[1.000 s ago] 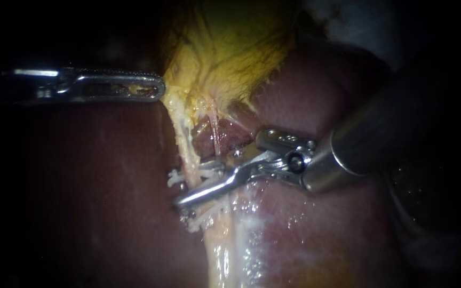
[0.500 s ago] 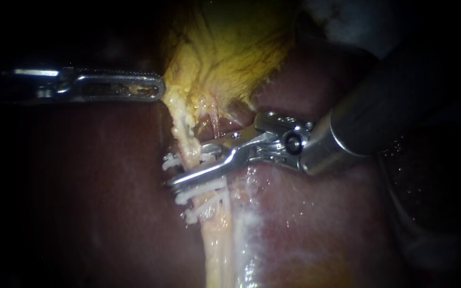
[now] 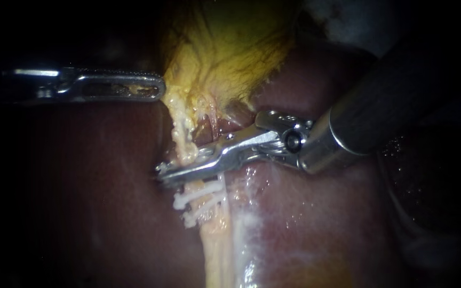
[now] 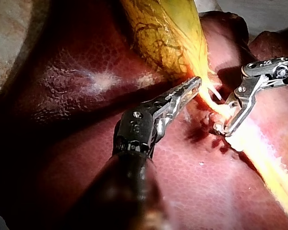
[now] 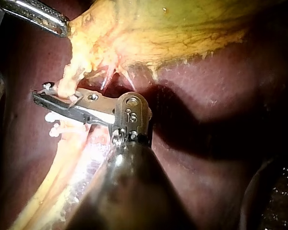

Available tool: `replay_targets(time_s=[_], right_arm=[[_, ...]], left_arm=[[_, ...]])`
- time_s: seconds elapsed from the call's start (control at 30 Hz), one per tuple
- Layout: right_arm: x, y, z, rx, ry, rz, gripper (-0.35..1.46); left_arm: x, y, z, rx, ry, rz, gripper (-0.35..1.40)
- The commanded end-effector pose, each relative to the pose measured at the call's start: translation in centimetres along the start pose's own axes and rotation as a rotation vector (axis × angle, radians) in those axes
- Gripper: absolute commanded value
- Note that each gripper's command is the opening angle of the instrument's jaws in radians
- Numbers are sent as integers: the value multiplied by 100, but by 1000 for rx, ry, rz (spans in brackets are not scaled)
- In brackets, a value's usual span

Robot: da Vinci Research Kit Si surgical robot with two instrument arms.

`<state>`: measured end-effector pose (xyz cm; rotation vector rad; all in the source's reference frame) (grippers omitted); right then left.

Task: Clipping third clip left tube

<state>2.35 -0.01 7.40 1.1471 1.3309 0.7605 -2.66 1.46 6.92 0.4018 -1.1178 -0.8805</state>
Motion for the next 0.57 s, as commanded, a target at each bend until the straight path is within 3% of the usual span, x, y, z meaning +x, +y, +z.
replay_targets(time_s=[0.03, 0.57], right_arm=[[-1, 1, -1, 2, -2, -2, -35], [-7, 10, -1, -1, -3, -7, -35]], left_arm=[[0, 0, 0, 0, 0, 0, -35], [0, 0, 0, 0, 0, 0, -35]])
